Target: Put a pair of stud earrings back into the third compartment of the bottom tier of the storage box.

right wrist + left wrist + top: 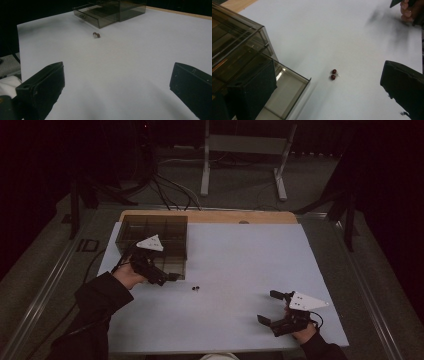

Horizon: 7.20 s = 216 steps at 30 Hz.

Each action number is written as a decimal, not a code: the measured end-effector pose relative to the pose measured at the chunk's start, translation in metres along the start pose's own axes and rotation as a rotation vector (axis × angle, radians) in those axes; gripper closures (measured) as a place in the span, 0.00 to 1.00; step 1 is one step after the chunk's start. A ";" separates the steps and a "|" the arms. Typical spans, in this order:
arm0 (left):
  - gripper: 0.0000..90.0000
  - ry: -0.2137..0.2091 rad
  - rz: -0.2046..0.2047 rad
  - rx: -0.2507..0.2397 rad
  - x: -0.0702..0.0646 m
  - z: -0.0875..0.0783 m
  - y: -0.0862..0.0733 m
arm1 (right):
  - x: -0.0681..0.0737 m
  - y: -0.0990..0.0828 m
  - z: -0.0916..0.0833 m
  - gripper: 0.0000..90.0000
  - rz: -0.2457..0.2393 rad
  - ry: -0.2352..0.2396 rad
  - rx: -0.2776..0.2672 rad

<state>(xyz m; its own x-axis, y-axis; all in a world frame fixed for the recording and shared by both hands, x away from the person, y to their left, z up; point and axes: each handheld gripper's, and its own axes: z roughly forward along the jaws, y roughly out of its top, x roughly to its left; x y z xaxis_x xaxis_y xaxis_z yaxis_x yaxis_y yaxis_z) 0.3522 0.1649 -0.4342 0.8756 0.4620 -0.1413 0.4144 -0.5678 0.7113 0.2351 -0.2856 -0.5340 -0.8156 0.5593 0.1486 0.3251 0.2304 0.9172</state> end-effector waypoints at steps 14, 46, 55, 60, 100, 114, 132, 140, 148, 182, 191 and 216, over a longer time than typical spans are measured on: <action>0.02 -0.031 -0.007 0.018 -0.021 0.017 0.004 | 0.001 0.000 0.001 0.00 -0.003 0.003 0.003; 0.02 0.011 -0.083 -0.057 -0.049 0.065 -0.011 | 0.002 -0.001 0.001 0.00 -0.011 0.010 0.015; 0.14 0.074 -0.041 -0.078 -0.054 0.071 -0.019 | 0.002 -0.001 0.001 0.00 -0.012 0.010 0.016; 0.19 0.095 -0.046 -0.066 -0.054 0.078 -0.022 | 0.002 -0.001 0.000 0.00 -0.011 0.010 0.016; 0.79 0.173 -0.140 0.097 -0.042 0.114 -0.032 | 0.002 -0.001 0.000 0.00 -0.010 0.011 0.018; 0.90 0.138 -0.134 0.120 -0.044 0.119 -0.033 | 0.002 -0.001 0.000 0.00 -0.018 0.010 0.022; 0.95 0.118 -0.134 0.090 -0.045 0.114 -0.028 | 0.002 -0.001 0.000 0.00 -0.015 0.011 0.022; 0.95 0.103 -0.131 0.064 -0.046 0.103 -0.022 | 0.002 -0.002 0.000 0.00 -0.018 0.010 0.024; 0.95 0.089 -0.137 0.039 -0.044 0.092 -0.018 | 0.002 -0.001 0.000 0.00 -0.015 0.012 0.021; 0.95 0.126 -0.145 -0.013 -0.035 0.053 -0.007 | 0.002 -0.002 0.000 0.00 -0.014 0.008 0.021; 0.95 0.138 -0.154 -0.015 -0.031 0.046 -0.008 | 0.002 -0.002 0.000 0.00 -0.016 0.007 0.024; 0.95 0.188 -0.188 -0.042 -0.017 0.020 -0.010 | 0.002 -0.002 0.001 0.00 -0.016 0.006 0.023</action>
<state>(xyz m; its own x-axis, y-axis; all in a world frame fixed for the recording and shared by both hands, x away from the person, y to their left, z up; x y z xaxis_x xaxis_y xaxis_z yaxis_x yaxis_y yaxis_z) 0.3382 0.1493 -0.4525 0.7208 0.6775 -0.1464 0.5514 -0.4325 0.7133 0.2332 -0.2844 -0.5354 -0.8236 0.5505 0.1365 0.3229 0.2574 0.9108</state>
